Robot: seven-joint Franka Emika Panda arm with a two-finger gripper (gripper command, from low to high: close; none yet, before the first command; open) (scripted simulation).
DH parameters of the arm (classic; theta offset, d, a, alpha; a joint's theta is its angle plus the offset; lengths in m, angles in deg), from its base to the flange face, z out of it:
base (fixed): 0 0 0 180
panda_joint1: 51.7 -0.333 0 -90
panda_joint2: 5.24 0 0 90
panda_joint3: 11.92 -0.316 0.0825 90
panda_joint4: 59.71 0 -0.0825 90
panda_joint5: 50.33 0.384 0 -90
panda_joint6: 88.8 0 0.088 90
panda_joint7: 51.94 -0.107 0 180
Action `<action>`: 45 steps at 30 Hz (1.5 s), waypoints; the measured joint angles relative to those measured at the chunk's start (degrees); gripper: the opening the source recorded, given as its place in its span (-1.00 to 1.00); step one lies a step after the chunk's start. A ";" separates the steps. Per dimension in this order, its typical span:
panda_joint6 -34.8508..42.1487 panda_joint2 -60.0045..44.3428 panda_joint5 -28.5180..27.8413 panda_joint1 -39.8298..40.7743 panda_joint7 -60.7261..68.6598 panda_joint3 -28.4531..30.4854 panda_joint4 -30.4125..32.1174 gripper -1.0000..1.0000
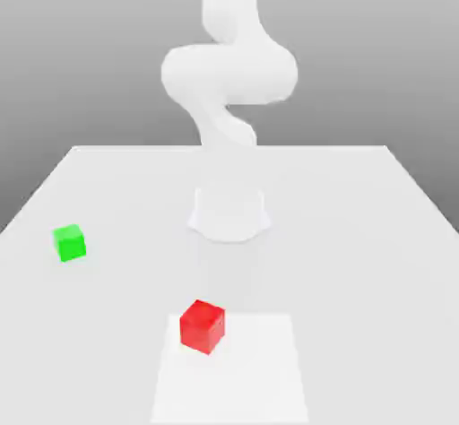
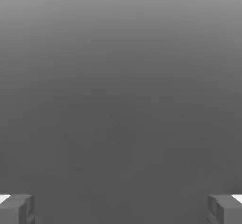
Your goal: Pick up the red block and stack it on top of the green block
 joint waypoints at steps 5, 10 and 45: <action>-6.80 -9.93 -0.41 2.66 -5.18 -1.24 7.65 0.00; -13.53 -19.84 -0.72 5.00 -10.27 -1.99 15.21 0.00; -23.77 -35.15 -4.40 20.55 -30.76 6.30 29.60 -1.00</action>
